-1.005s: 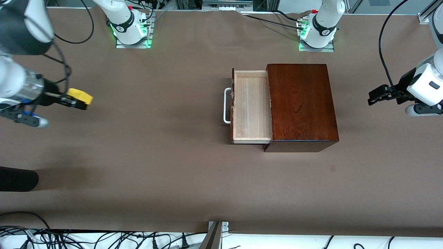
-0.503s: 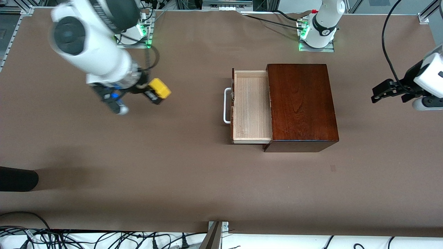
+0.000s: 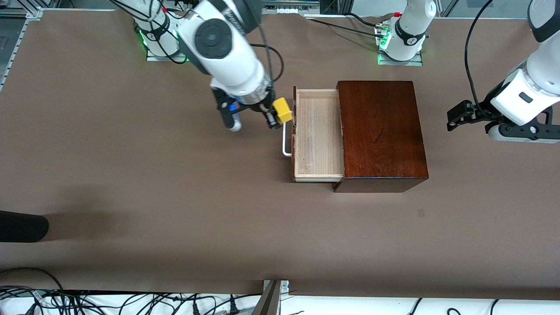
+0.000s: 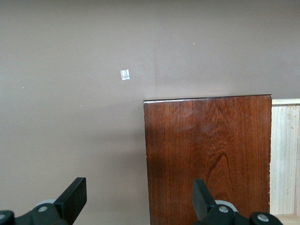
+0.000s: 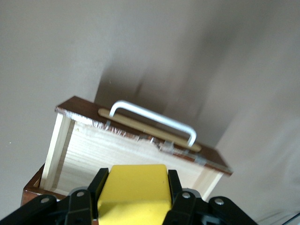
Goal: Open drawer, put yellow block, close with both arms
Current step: 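Carry the yellow cube with the right gripper over the open drawer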
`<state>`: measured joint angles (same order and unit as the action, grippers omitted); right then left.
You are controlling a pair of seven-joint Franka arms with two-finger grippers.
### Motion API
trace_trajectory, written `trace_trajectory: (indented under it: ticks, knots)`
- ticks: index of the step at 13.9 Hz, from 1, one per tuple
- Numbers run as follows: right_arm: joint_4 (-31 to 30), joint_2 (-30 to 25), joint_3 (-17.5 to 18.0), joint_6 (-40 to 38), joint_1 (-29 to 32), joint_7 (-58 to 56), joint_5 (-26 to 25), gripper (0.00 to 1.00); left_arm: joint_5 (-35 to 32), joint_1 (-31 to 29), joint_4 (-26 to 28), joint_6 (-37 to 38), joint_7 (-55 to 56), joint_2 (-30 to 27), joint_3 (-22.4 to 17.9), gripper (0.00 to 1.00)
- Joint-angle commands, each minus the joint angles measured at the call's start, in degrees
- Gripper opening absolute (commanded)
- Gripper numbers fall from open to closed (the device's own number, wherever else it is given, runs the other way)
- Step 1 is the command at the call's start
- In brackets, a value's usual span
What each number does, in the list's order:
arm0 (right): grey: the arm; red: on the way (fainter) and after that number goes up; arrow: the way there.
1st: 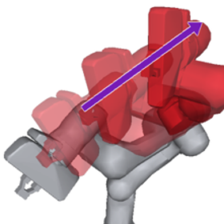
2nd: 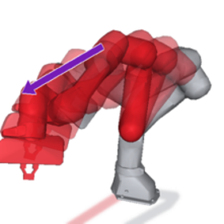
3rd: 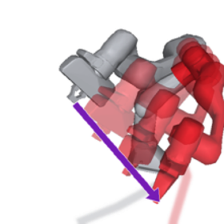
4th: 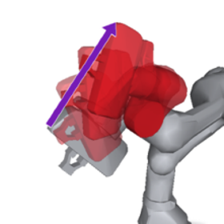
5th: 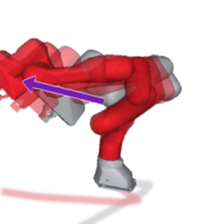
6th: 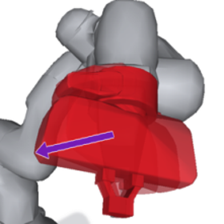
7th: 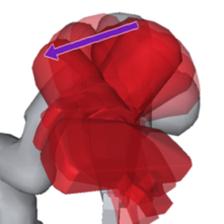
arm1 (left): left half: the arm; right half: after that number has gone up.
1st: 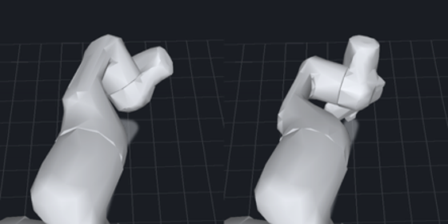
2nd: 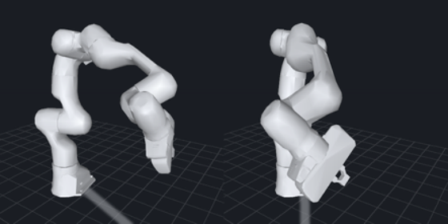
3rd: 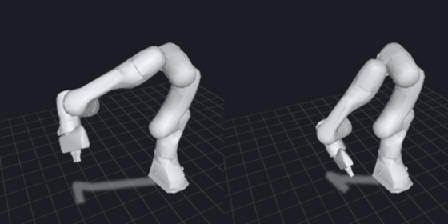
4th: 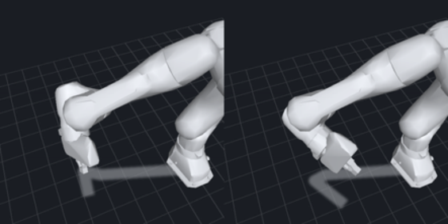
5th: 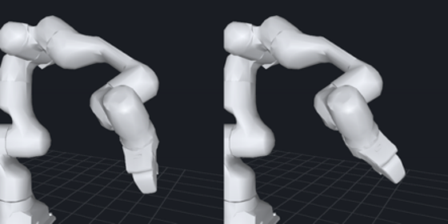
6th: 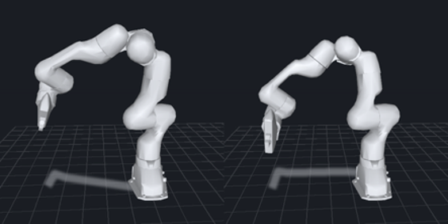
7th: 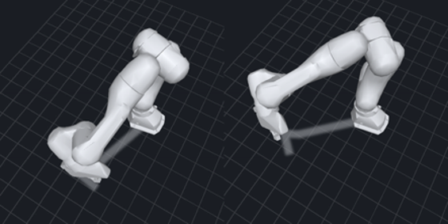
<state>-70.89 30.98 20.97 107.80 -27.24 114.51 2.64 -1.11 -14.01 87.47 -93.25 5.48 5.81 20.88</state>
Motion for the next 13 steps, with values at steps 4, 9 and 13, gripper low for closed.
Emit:
trace_trajectory:
  ticks: [4, 9, 13]
  knots:
    - [9.19, 12.16, -2.15, 5.74, -7.29, 16.43, -3.52, 0.0, 0.5, -0.93, -3.8, 3.16, -0.38, -0.62, -0.84, 1.0]
    - [9.19, 17.88, -7.61, 11.98, -14.07, 21.18, -3.43, 0.0, 0.67, -0.93, -3.89, 3.08, -0.56, -0.62, -0.76, 1.0]
    - [9.1, 19.91, -8.22, 14.63, -15.13, 21.54, -3.25, 0.29, 0.41, -1.02, -3.8, 3.08, -1.16, -0.53, -1.02, 1.0]
